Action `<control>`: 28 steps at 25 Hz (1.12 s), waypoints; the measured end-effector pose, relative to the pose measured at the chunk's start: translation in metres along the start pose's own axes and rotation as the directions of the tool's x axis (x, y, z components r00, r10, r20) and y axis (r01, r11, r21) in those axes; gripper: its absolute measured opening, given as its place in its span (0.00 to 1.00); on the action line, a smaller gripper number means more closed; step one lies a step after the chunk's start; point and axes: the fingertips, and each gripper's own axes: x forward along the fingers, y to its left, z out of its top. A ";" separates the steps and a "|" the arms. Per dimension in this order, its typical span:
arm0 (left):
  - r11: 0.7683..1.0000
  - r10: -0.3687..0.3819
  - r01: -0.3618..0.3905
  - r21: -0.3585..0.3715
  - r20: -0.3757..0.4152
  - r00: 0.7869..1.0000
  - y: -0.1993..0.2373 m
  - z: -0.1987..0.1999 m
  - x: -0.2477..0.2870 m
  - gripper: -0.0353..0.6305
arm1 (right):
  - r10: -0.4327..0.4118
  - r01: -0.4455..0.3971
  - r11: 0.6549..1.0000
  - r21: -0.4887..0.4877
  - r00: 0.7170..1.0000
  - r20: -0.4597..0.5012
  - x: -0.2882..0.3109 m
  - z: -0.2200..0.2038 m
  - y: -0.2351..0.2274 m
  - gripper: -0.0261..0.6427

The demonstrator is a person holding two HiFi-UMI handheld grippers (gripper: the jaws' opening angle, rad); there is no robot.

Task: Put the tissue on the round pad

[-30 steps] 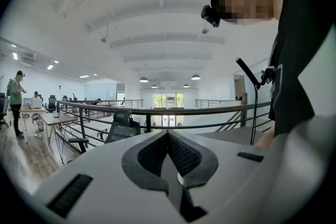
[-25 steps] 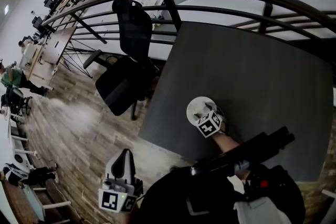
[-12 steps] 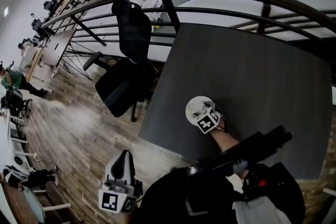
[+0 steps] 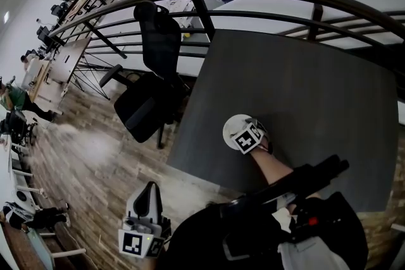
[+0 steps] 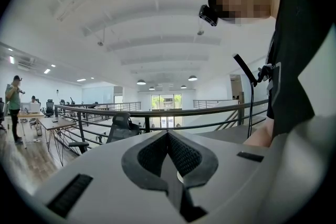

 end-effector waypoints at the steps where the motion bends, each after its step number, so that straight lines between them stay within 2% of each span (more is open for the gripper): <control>1: 1.000 -0.002 0.002 -0.007 0.009 1.000 0.001 0.002 0.000 0.06 | -0.005 0.005 1.000 0.003 1.000 0.012 -0.002 0.005 0.000 0.56; 7: 0.999 -0.051 0.052 -0.017 0.022 0.998 0.010 -0.010 0.003 0.06 | -0.039 0.032 0.998 0.055 0.989 0.143 -0.022 0.038 0.004 0.56; 11: 0.995 -0.093 0.094 -0.032 0.034 0.995 0.019 -0.016 0.003 0.06 | -0.015 -0.007 0.996 0.093 0.972 0.236 -0.051 0.061 0.024 0.56; 13: 0.991 -0.127 0.129 -0.038 0.043 0.991 0.019 -0.016 0.005 0.06 | -0.044 0.018 0.995 0.094 0.961 0.275 -0.073 0.069 0.027 0.51; 15: 0.986 -0.159 0.161 -0.042 0.035 0.987 0.018 -0.021 0.009 0.06 | -0.072 0.036 0.993 0.114 0.942 0.327 -0.097 0.078 0.026 0.48; 18: 0.986 -0.165 0.165 -0.022 -0.015 0.986 0.028 -0.036 0.008 0.06 | -0.101 0.041 0.987 0.154 0.910 0.403 -0.131 0.090 0.028 0.39; 21: 0.984 -0.174 0.174 -0.038 -0.008 0.985 0.035 -0.037 0.010 0.06 | -0.139 0.064 0.982 0.175 0.876 0.462 -0.157 0.101 0.035 0.23; 23: 0.979 -0.199 0.199 -0.042 0.006 0.980 0.036 -0.037 0.011 0.06 | -0.166 0.073 0.977 0.199 0.847 0.505 -0.172 0.105 0.039 0.16; 25: 0.970 -0.238 0.239 -0.036 0.014 0.971 0.034 -0.036 0.014 0.06 | -0.189 0.077 0.971 0.225 0.822 0.537 -0.189 0.106 0.044 0.14; 28: 0.954 -0.296 0.297 -0.034 0.028 0.955 0.029 -0.037 0.018 0.06 | -0.219 0.092 0.965 0.247 0.802 0.555 -0.212 0.102 0.050 0.14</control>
